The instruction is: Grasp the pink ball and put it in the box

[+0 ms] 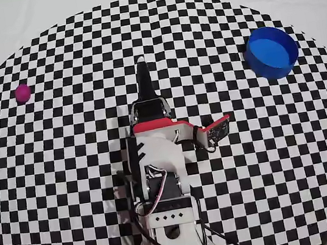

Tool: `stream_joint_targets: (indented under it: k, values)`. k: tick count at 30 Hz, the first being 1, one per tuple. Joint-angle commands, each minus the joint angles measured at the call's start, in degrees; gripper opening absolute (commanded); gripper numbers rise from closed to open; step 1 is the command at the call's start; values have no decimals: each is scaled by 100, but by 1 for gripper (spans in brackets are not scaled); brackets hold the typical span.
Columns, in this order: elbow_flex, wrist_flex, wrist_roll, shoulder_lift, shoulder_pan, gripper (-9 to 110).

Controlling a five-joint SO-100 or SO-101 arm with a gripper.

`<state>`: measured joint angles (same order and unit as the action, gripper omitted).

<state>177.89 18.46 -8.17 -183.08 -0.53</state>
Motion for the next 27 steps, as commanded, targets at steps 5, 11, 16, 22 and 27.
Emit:
stream_joint_targets:
  k: [5, 11, 16, 22, 27]
  values:
    - [44, -132, -1160, 88, -97, 32]
    - [44, -35, -3401, 123, -97, 32]
    - [44, -35, -5168, 123, -167, 32]
    - [44, -246, -6583, 123, -193, 32]
    - [44, -387, -7813, 123, -264, 32]
